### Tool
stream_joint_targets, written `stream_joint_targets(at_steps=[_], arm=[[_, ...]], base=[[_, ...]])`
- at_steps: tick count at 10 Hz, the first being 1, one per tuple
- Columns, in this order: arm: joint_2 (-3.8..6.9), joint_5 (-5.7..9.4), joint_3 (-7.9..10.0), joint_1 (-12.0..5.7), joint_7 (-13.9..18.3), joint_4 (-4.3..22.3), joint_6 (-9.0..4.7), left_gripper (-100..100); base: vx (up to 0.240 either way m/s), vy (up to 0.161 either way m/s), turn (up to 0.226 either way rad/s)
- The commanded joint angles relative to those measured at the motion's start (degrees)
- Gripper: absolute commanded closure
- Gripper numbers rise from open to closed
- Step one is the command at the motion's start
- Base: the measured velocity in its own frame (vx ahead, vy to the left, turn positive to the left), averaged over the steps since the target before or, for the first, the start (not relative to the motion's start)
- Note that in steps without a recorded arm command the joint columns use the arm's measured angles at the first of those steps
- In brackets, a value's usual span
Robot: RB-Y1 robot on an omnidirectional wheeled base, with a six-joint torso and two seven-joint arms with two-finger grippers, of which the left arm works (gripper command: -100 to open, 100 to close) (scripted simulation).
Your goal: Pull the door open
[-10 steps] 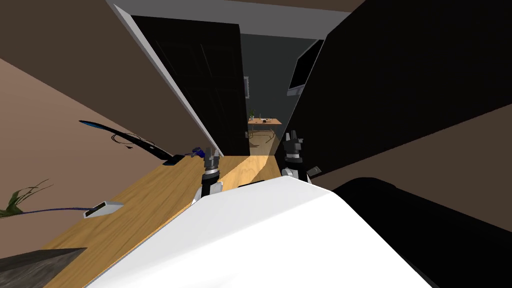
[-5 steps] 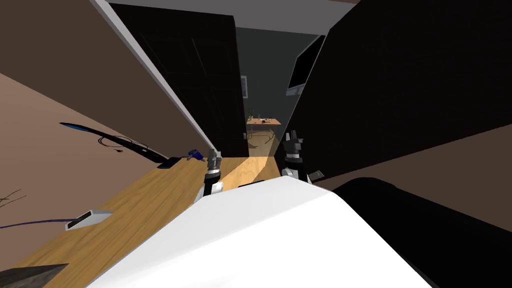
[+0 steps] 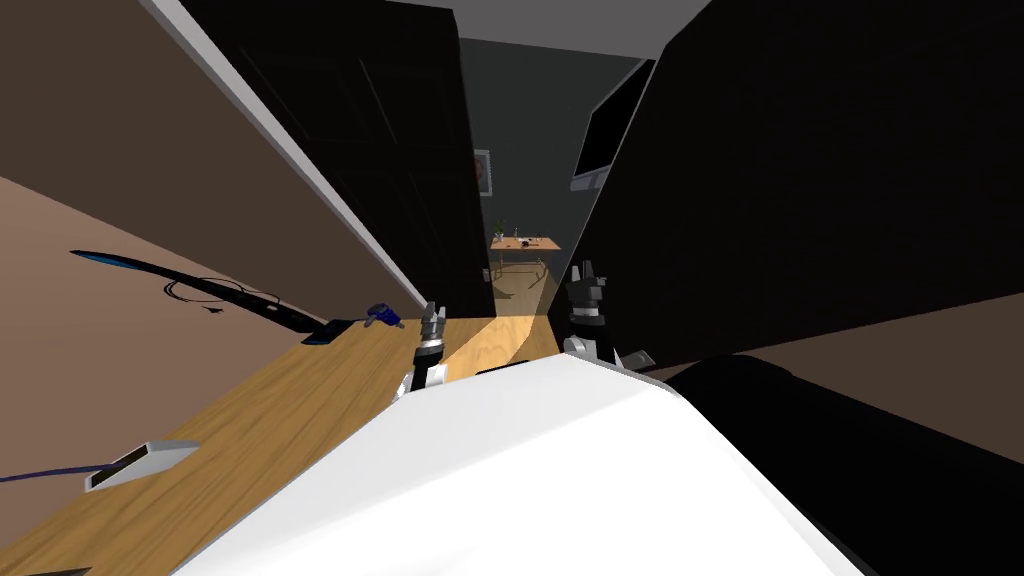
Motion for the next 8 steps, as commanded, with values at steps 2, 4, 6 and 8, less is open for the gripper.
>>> stream_joint_targets(at_steps=[2,4,6,8], arm=[[0.59,-0.06,0.16,-1.54,0.7,4.0,-0.37,-100],[0.97,-0.10,0.27,-2.76,1.2,7.2,-0.79,-100],[1.33,-0.15,0.38,-3.98,1.6,10.5,-1.20,-100],[1.69,-0.20,0.49,-5.20,2.1,13.7,-1.62,-100]], base=[[0.103,-0.061,-0.029],[0.108,-0.038,-0.030],[0.105,-0.041,-0.031],[0.095,-0.055,-0.028]])
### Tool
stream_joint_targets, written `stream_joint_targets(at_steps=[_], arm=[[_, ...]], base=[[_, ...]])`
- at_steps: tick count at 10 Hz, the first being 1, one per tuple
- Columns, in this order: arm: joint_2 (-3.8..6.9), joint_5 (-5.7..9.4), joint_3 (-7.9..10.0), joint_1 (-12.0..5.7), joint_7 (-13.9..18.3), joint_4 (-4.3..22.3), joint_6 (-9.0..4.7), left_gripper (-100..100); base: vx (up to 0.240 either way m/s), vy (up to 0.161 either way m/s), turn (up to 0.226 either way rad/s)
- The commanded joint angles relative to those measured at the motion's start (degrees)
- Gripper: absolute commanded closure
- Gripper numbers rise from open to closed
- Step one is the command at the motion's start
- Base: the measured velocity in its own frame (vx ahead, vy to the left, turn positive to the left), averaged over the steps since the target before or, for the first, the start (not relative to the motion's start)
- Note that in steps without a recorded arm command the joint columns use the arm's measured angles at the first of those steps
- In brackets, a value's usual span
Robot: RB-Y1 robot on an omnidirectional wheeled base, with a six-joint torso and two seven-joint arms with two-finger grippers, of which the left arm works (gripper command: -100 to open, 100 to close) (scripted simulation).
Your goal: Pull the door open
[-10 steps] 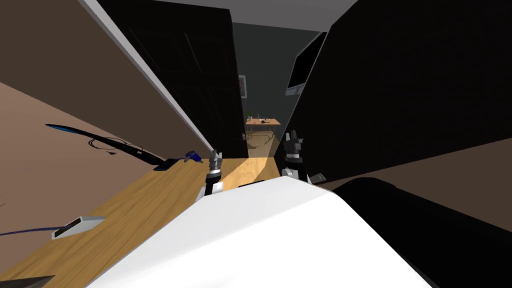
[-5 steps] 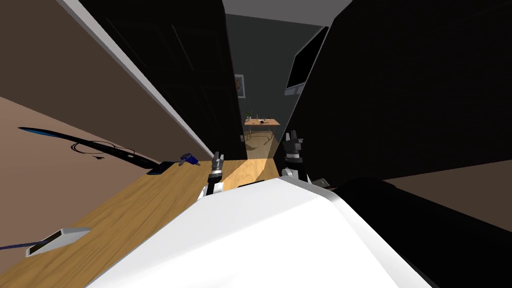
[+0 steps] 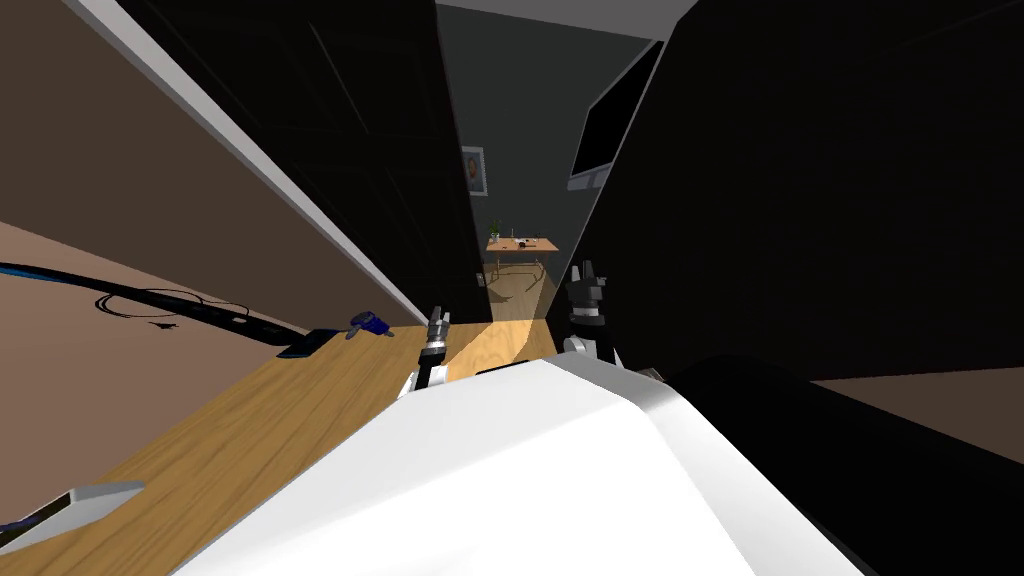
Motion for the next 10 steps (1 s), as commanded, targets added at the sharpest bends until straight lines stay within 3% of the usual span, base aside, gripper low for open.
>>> stream_joint_targets(at_steps=[1,5,6,10], arm=[[0.38,-0.02,0.11,-1.00,0.5,2.3,0.02,-100],[1.02,-0.11,0.33,-3.37,1.4,8.6,-0.79,-100],[1.02,-0.11,0.33,-3.37,1.4,8.6,-0.79,-100],[1.59,-0.20,0.54,-5.60,2.3,14.5,-1.56,-100]], base=[[0.103,-0.060,-0.031],[0.112,-0.044,-0.029],[0.067,-0.025,-0.005],[0.080,-0.036,-0.026]])
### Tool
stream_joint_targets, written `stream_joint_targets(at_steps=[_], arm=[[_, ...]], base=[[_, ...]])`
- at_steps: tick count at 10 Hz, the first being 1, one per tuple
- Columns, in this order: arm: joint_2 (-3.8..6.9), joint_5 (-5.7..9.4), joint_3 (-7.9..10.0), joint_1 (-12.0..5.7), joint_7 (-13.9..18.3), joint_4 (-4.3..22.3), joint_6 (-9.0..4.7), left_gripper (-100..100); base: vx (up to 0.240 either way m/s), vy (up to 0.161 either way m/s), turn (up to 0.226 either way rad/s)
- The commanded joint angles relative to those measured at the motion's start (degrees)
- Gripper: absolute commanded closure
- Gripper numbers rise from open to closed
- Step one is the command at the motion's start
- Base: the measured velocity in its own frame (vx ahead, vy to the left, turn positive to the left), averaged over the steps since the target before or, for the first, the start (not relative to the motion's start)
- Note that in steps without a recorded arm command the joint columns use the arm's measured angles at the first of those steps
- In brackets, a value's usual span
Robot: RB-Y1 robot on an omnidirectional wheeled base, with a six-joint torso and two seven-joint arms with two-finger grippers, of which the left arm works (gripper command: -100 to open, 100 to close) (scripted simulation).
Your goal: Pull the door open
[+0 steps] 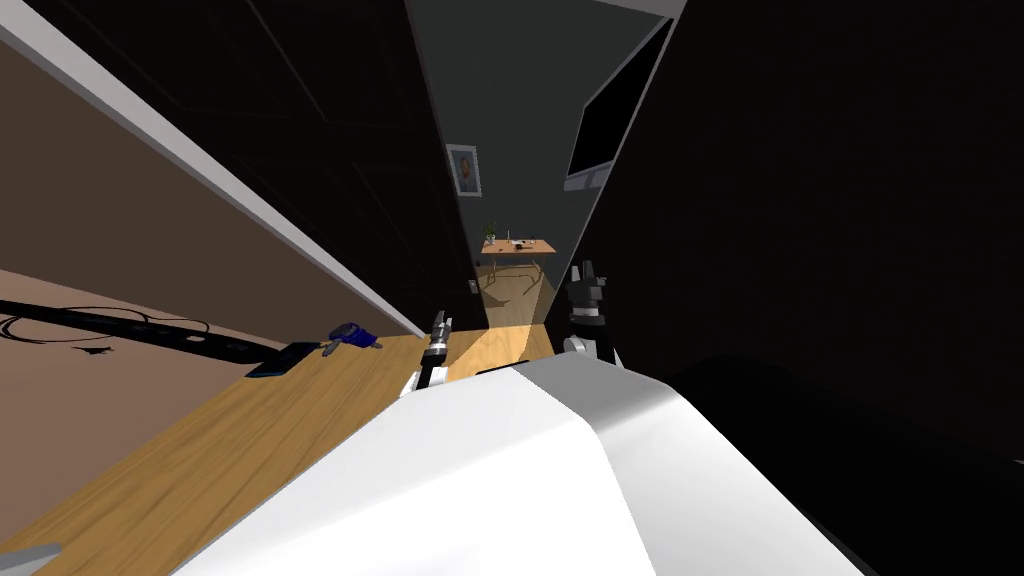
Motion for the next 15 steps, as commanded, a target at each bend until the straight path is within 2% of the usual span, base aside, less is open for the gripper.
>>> stream_joint_targets(at_steps=[1,10,11,12,14,15], arm=[[0.09,-0.07,0.05,-0.86,0.2,2.5,-0.37,-100],[1.07,-0.24,0.45,-5.16,1.9,13.9,-1.84,-100],[1.07,-0.24,0.45,-5.16,1.9,13.9,-1.84,-100],[1.17,-0.26,0.49,-5.59,2.1,15.1,-1.99,-100],[1.47,-0.32,0.62,-7.04,2.6,18.9,-2.48,-100],[1.54,-0.33,0.66,-7.39,2.8,19.8,-2.60,-100]], base=[[0.117,-0.042,-0.030],[0.103,-0.031,-0.023],[0.066,-0.017,-0.006],[0.053,-0.019,-0.012],[0.133,-0.021,-0.038],[0.148,-0.040,-0.022]])
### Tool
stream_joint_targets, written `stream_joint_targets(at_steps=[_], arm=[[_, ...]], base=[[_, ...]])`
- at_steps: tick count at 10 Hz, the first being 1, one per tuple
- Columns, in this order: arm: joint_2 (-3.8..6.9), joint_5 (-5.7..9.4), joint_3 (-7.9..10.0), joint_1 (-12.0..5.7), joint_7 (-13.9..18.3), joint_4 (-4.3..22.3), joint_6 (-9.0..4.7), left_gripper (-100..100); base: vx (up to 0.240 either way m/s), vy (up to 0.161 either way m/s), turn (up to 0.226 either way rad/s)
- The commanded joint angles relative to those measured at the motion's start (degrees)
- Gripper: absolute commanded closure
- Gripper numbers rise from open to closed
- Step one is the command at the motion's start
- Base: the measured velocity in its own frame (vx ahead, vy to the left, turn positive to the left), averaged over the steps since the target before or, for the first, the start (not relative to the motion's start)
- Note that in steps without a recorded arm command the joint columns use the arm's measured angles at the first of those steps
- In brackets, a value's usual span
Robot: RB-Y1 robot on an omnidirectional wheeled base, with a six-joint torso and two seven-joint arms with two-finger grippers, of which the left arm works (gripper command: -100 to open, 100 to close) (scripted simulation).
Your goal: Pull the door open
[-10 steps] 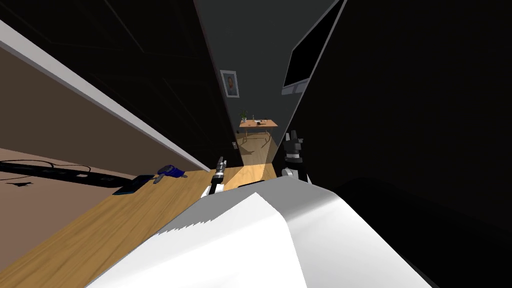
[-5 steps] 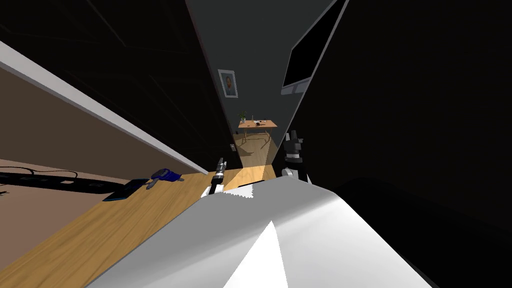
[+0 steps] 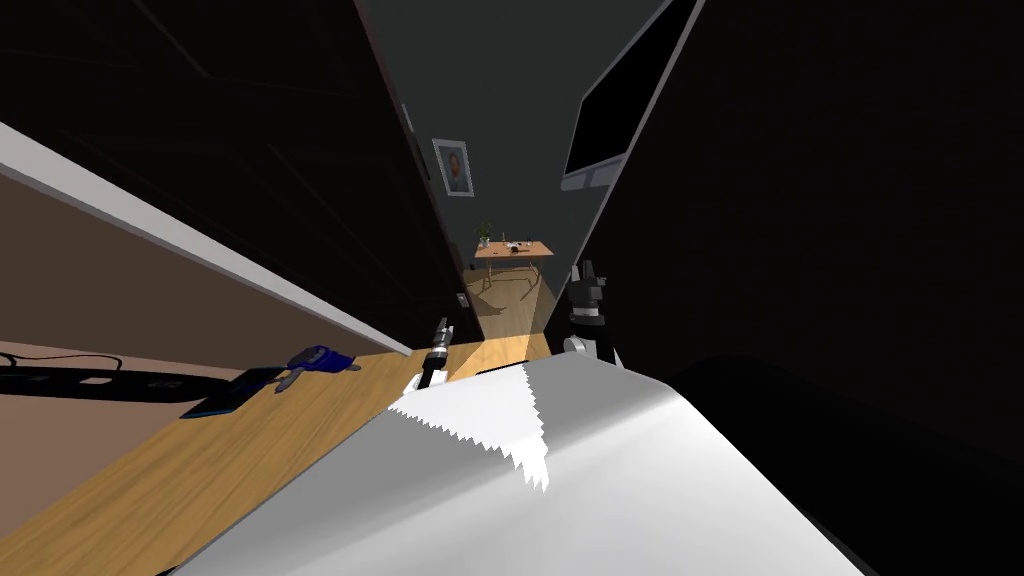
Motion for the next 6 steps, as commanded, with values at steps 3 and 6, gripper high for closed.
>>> stream_joint_targets(at_steps=[3,6], arm=[[0.29,-0.03,0.17,-1.62,0.5,4.2,-0.81,-100],[0.48,-0.07,0.26,-2.61,0.9,6.8,-1.14,-100]], base=[[0.100,-0.031,-0.014],[0.103,-0.012,-0.017]])
